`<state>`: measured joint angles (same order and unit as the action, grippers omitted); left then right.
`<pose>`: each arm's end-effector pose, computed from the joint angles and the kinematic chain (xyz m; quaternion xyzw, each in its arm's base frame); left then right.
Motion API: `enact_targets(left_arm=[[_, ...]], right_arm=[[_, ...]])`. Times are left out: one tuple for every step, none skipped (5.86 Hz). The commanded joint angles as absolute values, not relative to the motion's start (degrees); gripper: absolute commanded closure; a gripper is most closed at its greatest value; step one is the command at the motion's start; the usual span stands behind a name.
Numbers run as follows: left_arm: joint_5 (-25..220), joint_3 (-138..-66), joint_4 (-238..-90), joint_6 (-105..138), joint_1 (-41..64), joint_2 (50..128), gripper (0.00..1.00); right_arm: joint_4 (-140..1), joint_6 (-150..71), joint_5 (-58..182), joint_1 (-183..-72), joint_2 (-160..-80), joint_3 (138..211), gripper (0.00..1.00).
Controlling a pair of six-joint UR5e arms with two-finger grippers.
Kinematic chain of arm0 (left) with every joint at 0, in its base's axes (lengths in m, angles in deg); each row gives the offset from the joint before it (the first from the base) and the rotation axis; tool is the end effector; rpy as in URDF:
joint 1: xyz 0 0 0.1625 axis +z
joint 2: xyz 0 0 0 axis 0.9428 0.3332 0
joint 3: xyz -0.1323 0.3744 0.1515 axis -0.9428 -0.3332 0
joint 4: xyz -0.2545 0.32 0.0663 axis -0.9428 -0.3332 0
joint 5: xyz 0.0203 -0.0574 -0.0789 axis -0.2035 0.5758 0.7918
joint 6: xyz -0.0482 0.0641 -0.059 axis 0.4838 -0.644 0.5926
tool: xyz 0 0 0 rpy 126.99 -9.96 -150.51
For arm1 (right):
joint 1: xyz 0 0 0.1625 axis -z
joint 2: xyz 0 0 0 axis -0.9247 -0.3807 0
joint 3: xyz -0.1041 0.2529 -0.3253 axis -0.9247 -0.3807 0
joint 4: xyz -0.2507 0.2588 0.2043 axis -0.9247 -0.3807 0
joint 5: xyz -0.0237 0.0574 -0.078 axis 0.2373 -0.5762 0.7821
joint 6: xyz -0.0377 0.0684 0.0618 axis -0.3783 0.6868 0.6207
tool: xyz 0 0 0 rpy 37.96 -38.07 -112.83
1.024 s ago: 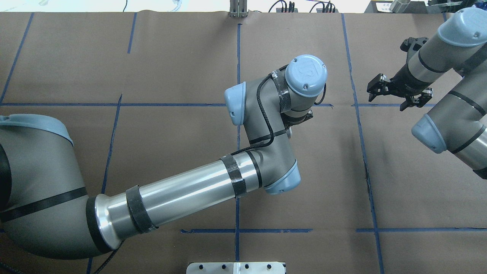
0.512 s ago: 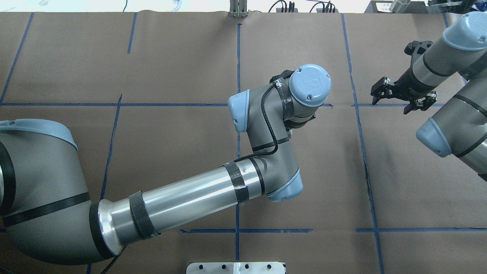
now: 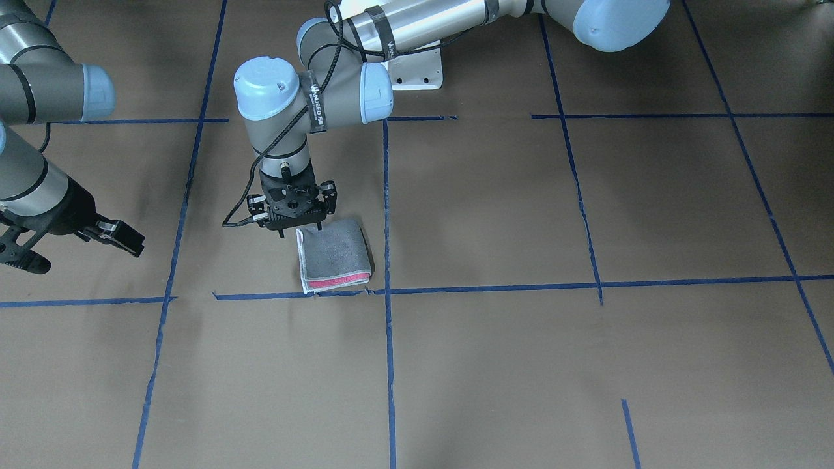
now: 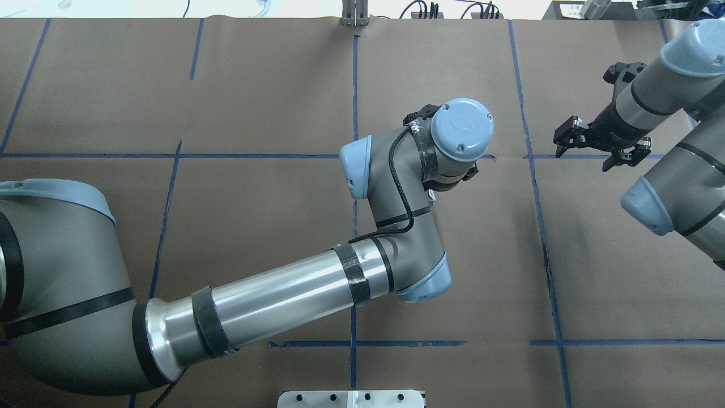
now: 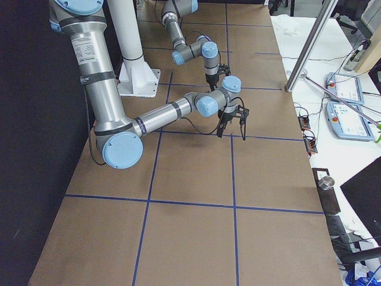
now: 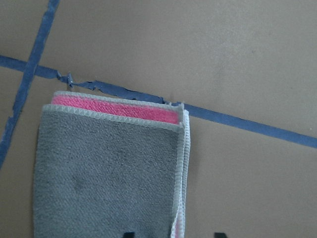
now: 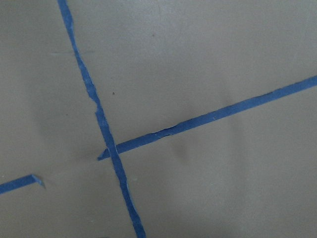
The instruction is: Fold towel twice with both arms
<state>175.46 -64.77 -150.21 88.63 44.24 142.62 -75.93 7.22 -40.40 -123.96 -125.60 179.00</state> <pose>0.7188 -0.4856 0.0334 0.0351 0.4259 -0.1467 0.8921 -0.2670 -0.5376 0.4502 -0.0616 -0.3731 0.1612 0.9116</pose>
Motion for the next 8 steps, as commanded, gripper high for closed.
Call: enact_targets(left_arm=[[179.96, -75.56, -149.26, 85.12, 40.86, 136.51, 0.0], [187.22, -85.31, -148.73, 80.91, 35.52, 127.92, 0.0], [192.43, -92.02, -147.59, 75.56, 30.25, 121.05, 0.0], [196.39, -98.61, -144.44, 66.54, 24.45, 114.11, 0.0], [200.0, -102.42, -140.59, 54.27, 17.43, 108.21, 0.0], [203.6, -103.15, -138.89, 43.19, 10.75, 103.27, 0.0], [206.51, -103.25, -138.79, 32.81, 5.29, 97.92, 0.0], [208.54, -103.16, -138.61, 22.09, 0.71, 91.69, 0.0]], right_arm=[[-75.99, 7.22, -40.4, -123.96, -125.35, 179.86, 0.0], [-76.26, 5.13, -40.4, -124.65, -125.0, 180.3, 0.0], [-76.78, -4.37, -40.48, -127.79, -125.26, 180.22, 0.0], [-78.96, -15.35, -40.49, -131.39, -125.35, 179.78, 0.0], [-84.47, -25.81, -40.49, -135.17, -124.74, 180.21, 0.0], [-87.04, -34.44, -41.01, -139.21, -124.82, 180.22, 0.0], [-89.94, -41.75, -43.62, -143.17, -125.35, 180.22, 0.0], [-93.71, -48.17, -44.26, -147.03, -126.13, 181.09, 0.0]])
